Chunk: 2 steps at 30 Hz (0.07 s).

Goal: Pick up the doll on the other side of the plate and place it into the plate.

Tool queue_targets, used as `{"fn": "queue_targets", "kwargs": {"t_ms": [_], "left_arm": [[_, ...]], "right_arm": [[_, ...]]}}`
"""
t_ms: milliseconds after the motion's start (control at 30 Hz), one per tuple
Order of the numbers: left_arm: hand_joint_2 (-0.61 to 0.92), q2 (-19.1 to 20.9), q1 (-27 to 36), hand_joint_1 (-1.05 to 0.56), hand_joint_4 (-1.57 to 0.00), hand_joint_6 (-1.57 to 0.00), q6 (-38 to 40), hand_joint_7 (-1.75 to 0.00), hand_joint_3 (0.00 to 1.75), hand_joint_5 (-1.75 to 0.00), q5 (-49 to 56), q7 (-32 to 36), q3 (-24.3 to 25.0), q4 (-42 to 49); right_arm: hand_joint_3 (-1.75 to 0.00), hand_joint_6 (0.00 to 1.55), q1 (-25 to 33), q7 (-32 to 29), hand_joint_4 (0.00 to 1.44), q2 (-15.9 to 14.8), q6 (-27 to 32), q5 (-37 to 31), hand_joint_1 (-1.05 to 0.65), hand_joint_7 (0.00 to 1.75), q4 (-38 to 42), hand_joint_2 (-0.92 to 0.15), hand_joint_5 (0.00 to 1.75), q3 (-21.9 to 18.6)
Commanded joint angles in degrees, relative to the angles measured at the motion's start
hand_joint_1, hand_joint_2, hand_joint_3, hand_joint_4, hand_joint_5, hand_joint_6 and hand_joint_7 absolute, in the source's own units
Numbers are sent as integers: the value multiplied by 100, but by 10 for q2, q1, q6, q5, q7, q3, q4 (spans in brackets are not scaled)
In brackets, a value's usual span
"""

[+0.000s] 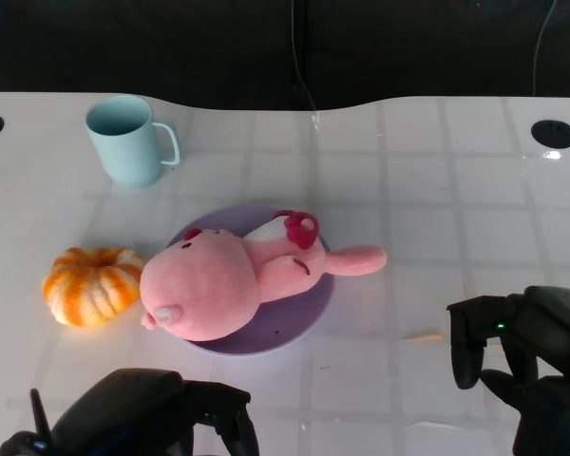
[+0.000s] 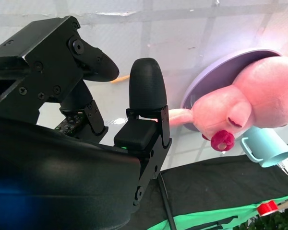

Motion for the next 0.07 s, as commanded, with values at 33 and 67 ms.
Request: {"fn": "queue_targets", "kwargs": {"t_ms": [33,67], "left_arm": [[92,6,3,-31,-70,-75,4,-89,39,-131,2,-2,3,-9],[92,7,3,-31,-69,-75,5,-89,39,-130,3,-4,4,-11]], "right_arm": [[-108,76,-4,7,82,-9,10,5,2,147,-7,-43,175,-3],[-108,76,-5,8,82,-9,12,5,2,147,-7,-43,175,-3]]}}
